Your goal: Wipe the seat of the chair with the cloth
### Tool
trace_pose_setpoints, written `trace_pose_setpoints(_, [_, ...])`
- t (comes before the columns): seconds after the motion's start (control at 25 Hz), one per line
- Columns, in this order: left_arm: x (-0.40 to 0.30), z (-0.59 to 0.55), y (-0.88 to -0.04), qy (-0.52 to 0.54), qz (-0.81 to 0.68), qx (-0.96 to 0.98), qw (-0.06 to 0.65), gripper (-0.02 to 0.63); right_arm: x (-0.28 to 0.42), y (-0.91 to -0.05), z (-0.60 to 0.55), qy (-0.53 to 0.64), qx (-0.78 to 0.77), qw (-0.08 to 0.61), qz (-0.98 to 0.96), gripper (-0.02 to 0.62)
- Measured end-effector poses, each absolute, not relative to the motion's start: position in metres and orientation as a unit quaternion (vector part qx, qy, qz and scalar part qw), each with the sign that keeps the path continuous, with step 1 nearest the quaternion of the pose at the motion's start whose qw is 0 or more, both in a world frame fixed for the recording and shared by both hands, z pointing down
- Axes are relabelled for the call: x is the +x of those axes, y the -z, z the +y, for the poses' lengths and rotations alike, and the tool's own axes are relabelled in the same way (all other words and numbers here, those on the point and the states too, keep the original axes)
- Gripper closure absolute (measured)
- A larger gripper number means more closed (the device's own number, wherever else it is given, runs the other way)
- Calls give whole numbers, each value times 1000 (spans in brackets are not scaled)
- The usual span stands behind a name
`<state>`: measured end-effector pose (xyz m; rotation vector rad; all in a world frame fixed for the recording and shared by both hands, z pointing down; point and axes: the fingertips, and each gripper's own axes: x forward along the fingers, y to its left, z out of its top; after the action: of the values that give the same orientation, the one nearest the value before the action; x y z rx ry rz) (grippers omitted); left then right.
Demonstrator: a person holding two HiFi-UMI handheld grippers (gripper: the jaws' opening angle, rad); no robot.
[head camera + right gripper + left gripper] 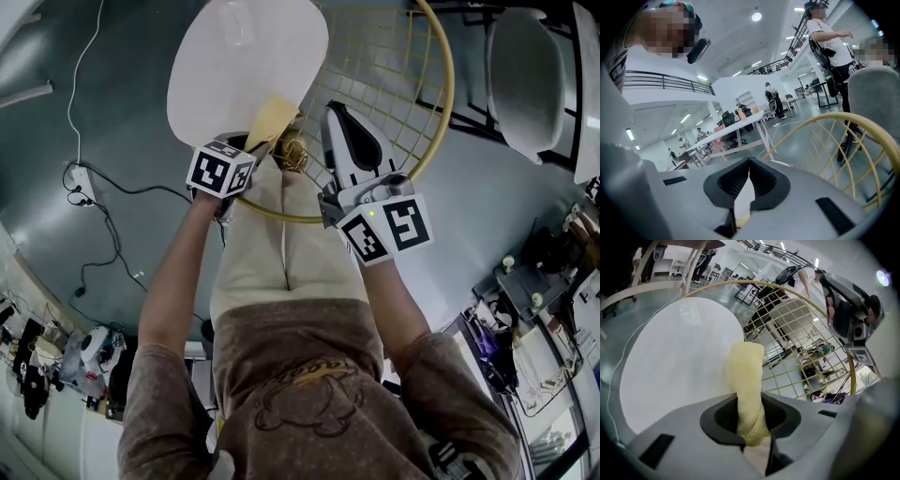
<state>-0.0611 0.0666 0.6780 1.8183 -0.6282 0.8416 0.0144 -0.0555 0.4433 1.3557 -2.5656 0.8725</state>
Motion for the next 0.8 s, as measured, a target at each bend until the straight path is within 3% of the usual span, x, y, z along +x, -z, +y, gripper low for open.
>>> trace_pose_setpoints(0.8, [-265,45,-682,-335,-428,669,506,494,-5,-455,-54,-290,423,82,-854,568])
